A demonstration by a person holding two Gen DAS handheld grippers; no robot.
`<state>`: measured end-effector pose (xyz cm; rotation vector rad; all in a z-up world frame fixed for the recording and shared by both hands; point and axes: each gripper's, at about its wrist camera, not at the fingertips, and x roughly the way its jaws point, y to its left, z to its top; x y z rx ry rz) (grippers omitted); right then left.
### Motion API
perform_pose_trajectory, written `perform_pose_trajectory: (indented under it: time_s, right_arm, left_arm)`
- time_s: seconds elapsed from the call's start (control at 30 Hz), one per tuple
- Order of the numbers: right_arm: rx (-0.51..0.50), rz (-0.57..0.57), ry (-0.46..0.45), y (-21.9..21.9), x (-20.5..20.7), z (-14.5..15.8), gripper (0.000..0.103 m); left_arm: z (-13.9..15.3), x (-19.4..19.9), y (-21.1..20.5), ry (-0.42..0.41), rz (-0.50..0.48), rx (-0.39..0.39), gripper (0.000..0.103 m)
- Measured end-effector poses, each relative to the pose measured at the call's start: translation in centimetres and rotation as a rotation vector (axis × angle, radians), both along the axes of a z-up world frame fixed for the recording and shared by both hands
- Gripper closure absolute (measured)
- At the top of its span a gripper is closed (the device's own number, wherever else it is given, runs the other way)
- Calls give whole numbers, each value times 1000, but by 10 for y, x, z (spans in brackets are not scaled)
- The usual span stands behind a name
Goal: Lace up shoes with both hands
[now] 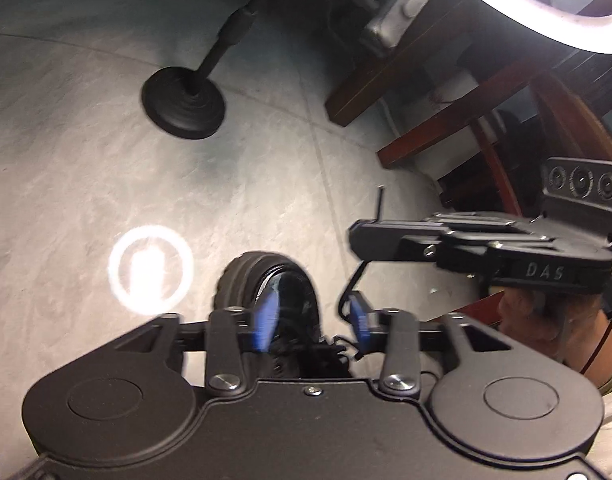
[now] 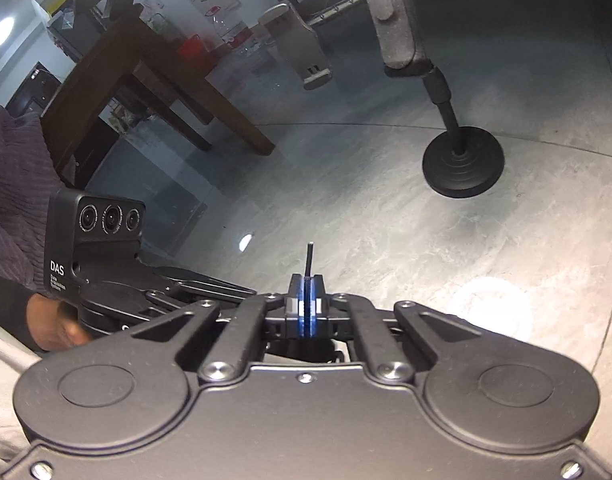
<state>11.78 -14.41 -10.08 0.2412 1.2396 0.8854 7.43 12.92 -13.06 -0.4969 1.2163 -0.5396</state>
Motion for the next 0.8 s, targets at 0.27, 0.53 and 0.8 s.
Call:
perform_pose_trajectory:
  time_s: [0.27, 0.53, 0.8]
  right_arm:
    - [-209, 260, 4, 26, -37, -24, 100]
    - [-294, 457, 17, 49, -55, -38, 100]
    - [-332, 654, 55, 73, -40, -47, 100]
  left_arm:
    - [-11, -25, -36, -65, -277, 209, 50]
    - [-29, -23, -11, 76, -125, 54, 100]
    - [-34, -18, -6, 141, -107, 28, 99]
